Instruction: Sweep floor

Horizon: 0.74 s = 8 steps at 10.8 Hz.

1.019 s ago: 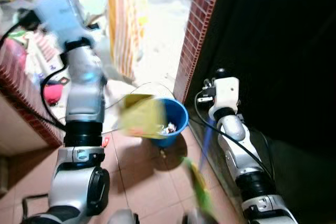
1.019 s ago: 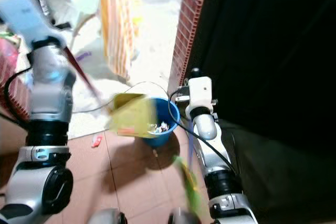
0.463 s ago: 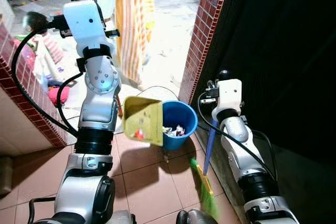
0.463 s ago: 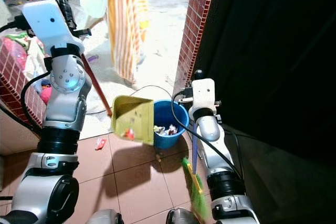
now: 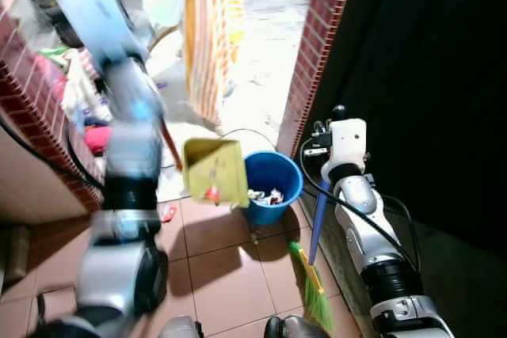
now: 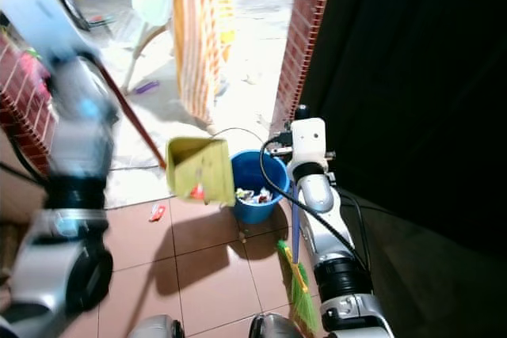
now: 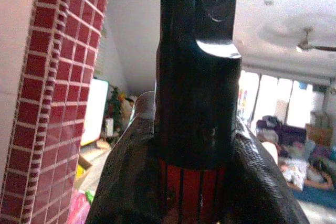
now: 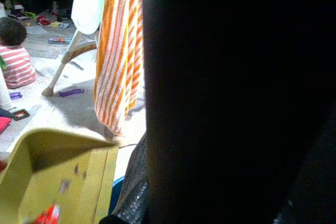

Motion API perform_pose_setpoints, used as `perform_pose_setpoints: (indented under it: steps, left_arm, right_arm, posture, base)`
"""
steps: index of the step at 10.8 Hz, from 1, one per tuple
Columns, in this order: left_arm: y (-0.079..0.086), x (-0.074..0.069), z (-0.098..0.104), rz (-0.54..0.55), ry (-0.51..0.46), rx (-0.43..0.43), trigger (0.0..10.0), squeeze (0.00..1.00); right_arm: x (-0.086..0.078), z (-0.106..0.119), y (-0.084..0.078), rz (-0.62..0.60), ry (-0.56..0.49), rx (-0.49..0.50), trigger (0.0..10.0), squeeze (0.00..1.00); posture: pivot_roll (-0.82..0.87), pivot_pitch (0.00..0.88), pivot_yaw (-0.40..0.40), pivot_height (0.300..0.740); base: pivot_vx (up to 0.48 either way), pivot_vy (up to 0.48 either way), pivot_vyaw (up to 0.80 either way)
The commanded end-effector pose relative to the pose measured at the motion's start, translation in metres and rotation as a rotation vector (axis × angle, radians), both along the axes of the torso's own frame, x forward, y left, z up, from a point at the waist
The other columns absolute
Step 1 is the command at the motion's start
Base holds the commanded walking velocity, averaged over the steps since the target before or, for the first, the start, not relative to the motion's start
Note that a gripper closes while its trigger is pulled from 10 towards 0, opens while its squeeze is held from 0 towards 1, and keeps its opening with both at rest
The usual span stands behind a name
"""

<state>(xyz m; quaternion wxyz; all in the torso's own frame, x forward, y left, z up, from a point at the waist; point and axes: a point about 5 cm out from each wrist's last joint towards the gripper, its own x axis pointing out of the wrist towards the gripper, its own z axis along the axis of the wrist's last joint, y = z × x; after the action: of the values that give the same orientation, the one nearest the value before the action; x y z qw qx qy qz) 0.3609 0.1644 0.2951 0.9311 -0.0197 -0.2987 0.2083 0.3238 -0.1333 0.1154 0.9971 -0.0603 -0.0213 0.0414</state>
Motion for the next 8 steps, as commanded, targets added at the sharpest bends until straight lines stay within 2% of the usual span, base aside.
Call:
perform_pose_setpoints:
  steps: [1, 3, 5, 8]
  left_arm:
    - [-0.009, -0.002, 0.023, -0.016, -0.105, -0.003, 10.0, 0.0]
    - [-0.047, 0.0, 0.023, -0.119, -0.126, 0.02, 10.0, 0.0]
    - [-0.072, 0.0, 0.01, -0.187, -0.125, 0.085, 10.0, 0.0]
    - [-0.126, -0.006, -0.032, -0.372, -0.095, 0.311, 10.0, 0.0]
  right_arm:
    - [0.003, 0.007, -0.001, 0.005, -0.022, -0.01, 10.0, 0.0]
    - [0.003, 0.009, 0.001, 0.006, -0.027, -0.007, 10.0, 0.0]
    - [0.002, 0.009, 0.001, 0.0, -0.028, -0.004, 10.0, 0.0]
    - [-0.002, 0.012, -0.005, -0.02, -0.041, -0.005, 10.0, 0.0]
  posture:
    - [-0.01, 0.0, -0.051, 0.74]
    - [-0.03, 0.0, -0.05, 0.74]
    - [-0.05, 0.006, -0.044, 0.74]
    - [-0.1, 0.03, -0.02, 0.74]
  base:
    - [0.0, 0.0, 0.0]
    - [0.0, 0.0, 0.0]
    - [0.0, 0.0, 0.0]
    - [0.0, 0.0, 0.0]
